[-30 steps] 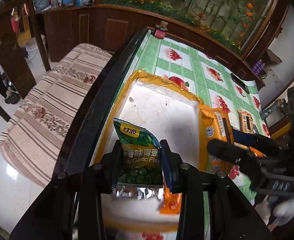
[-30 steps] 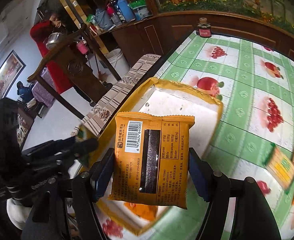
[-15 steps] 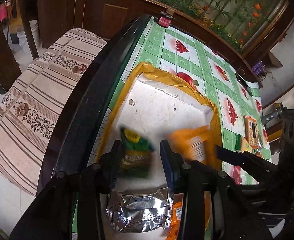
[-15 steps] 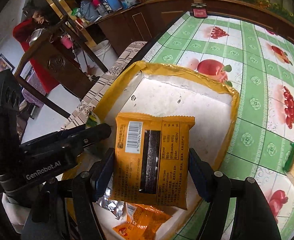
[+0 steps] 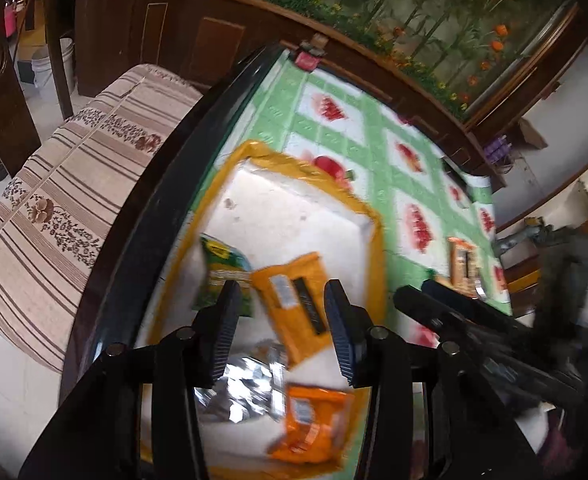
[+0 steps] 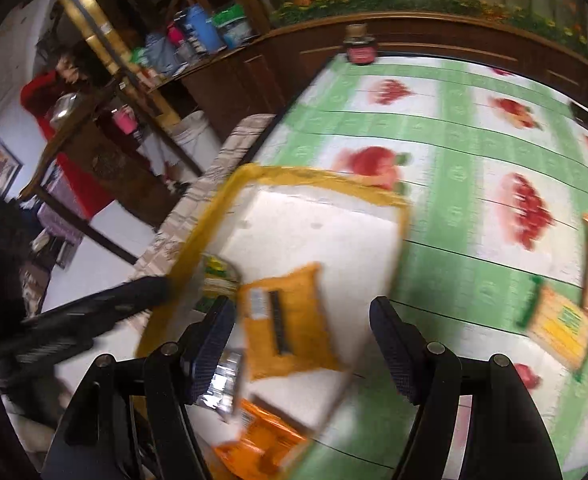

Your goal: Organize snacks

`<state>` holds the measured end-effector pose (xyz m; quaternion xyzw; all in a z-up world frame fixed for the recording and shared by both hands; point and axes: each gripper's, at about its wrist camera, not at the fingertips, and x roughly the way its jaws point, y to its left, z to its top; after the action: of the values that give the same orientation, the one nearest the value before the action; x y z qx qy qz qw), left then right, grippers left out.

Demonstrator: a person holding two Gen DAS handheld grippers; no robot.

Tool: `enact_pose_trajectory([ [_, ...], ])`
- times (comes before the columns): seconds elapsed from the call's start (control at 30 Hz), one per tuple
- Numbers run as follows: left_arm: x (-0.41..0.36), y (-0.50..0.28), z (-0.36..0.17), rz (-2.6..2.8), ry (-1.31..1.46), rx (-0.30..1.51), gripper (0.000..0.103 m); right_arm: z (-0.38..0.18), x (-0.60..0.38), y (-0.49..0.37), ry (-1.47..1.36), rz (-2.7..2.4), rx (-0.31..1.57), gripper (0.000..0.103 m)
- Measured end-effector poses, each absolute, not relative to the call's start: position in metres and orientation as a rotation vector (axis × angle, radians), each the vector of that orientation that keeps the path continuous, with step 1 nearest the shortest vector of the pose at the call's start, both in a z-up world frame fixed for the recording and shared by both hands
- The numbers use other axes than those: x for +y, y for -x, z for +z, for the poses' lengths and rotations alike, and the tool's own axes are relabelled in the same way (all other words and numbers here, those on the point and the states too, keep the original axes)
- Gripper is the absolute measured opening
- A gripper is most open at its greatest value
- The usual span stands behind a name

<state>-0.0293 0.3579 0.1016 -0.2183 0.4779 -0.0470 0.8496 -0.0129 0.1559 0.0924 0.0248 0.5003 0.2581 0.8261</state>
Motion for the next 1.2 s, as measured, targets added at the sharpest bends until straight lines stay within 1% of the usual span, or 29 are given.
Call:
enact_pose_trajectory([
  [0.2, 0.334, 0.054, 0.125, -0.111, 0.474, 0.967, 0.042, 0.080, 0.094, -0.003, -0.057, 0.414, 1.084, 0.072],
  [0.37, 0.312, 0.072, 0.139, -0.089, 0.459, 0.955, 0.042, 0.068, 0.057, -0.034, 0.025, 0.303, 1.058, 0.072],
  [0.47, 0.303, 0.083, 0.146, -0.072, 0.449, 0.943, 0.042, 0.056, 0.044, -0.055, 0.042, 0.266, 1.067, 0.070],
  [0.5, 0.301, 0.086, 0.148, -0.066, 0.446, 0.943, 0.042, 0.052, 0.042, -0.060, 0.052, 0.261, 1.073, 0.066],
  [0.53, 0.298, 0.089, 0.150, -0.056, 0.441, 0.945, 0.042, 0.047, 0.041, -0.065, 0.065, 0.260, 1.081, 0.058],
  [0.6, 0.294, 0.095, 0.152, -0.039, 0.440, 0.943, 0.042, 0.035, 0.042, -0.071, 0.087, 0.274, 1.113, 0.049],
  [0.67, 0.292, 0.101, 0.153, -0.021, 0.447, 0.939, 0.042, 0.023, 0.044, -0.073, 0.109, 0.291, 1.144, 0.048],
  [0.97, 0.283, 0.106, 0.151, -0.007, 0.489, 0.928, 0.042, 0.015, 0.057, -0.041, 0.177, 0.389, 1.180, 0.045],
  [1.1, 0.270, 0.101, 0.151, -0.038, 0.478, 0.936, 0.042, 0.015, 0.055, -0.018, 0.133, 0.441, 1.218, 0.044],
  [1.2, 0.257, 0.099, 0.155, -0.084, 0.466, 0.940, 0.042, 0.020, 0.049, -0.001, 0.096, 0.452, 1.234, 0.043],
])
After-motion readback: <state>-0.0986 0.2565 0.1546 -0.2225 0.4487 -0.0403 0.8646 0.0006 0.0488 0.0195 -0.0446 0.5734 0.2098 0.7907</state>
